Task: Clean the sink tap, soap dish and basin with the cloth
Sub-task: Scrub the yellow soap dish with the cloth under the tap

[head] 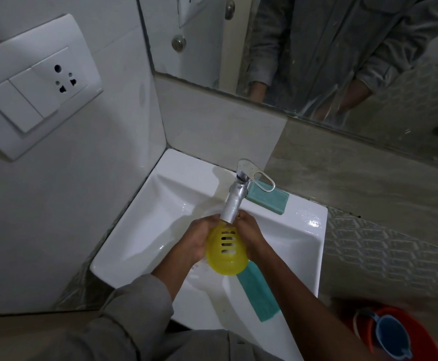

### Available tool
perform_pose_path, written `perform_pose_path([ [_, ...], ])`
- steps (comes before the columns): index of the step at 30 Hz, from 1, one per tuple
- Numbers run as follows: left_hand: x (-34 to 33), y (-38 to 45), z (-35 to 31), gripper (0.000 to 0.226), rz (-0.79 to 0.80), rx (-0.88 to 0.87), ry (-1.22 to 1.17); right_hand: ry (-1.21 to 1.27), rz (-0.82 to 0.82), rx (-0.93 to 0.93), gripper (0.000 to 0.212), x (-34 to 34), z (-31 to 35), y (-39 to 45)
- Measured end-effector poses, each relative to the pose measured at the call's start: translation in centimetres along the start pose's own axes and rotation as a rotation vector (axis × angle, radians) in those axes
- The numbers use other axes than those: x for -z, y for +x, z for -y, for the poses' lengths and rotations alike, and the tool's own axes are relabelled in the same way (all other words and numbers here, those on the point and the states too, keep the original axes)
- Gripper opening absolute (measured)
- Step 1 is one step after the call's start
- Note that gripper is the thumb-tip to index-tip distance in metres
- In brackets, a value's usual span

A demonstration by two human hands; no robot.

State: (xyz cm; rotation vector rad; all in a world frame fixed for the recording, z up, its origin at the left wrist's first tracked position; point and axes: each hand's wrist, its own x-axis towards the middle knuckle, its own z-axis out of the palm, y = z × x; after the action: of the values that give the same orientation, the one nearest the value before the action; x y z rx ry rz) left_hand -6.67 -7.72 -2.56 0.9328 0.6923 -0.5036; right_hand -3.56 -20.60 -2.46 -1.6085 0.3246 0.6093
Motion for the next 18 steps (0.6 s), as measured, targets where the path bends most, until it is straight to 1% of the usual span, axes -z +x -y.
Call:
perform_pose_path([
  [1,0.0,0.1,0.0,0.02,-0.013,-0.004,-0.013,-0.011,0.012,0.02,0.011,-0.1,0.1,0.0],
  [3,-0.2,0.2,0.0,0.013,-0.09,-0.004,-0.009,-0.024,0.017,0.048,0.012,-0.2,-0.1,-0.1],
  [4,-0.3,0.2,0.0,0.015,-0.14,0.007,0.001,-0.007,0.001,0.055,0.012,-0.3,-0.2,-0.2],
  [5,-0.4,0.2,0.3,0.022,-0.165,0.032,0.012,0.025,-0.017,0.058,0.011,-0.3,-0.4,-0.2],
  [6,-0.5,0.1,0.6,0.026,-0.162,0.059,0.014,0.059,-0.026,0.065,0.012,-0.3,-0.5,-0.3],
  [8,-0.6,-0.1,1.1,0.025,-0.171,0.046,0.028,0.111,-0.01,0.087,0.017,-0.1,-0.7,-0.5],
  [9,-0.5,0.0,1.3,0.02,-0.191,-0.002,0.063,0.135,-0.003,0.098,0.021,0.0,-0.8,-0.7],
  [11,-0.8,0.2,1.6,0.011,-0.233,-0.157,0.19,0.2,-0.013,0.119,0.032,0.3,-1.0,-1.2],
  [13,-1.1,0.2,1.8,0.012,-0.229,-0.307,0.339,0.295,-0.027,0.154,0.045,0.3,-1.4,-1.6],
  [14,-1.2,0.1,2.0,0.013,-0.206,-0.35,0.396,0.338,-0.043,0.173,0.044,0.3,-1.8,-1.8],
  [15,-1.2,0.0,2.1,0.014,-0.172,-0.372,0.431,0.38,-0.071,0.174,0.035,0.2,-2.1,-1.8],
  [16,-1.0,-0.1,2.3,0.015,-0.136,-0.382,0.45,0.422,-0.108,0.151,0.026,0.0,-2.3,-1.9],
  [18,-0.9,-0.2,2.8,0.017,-0.088,-0.381,0.477,0.428,-0.189,0.083,0.021,-0.3,-2.7,-2.0],
])
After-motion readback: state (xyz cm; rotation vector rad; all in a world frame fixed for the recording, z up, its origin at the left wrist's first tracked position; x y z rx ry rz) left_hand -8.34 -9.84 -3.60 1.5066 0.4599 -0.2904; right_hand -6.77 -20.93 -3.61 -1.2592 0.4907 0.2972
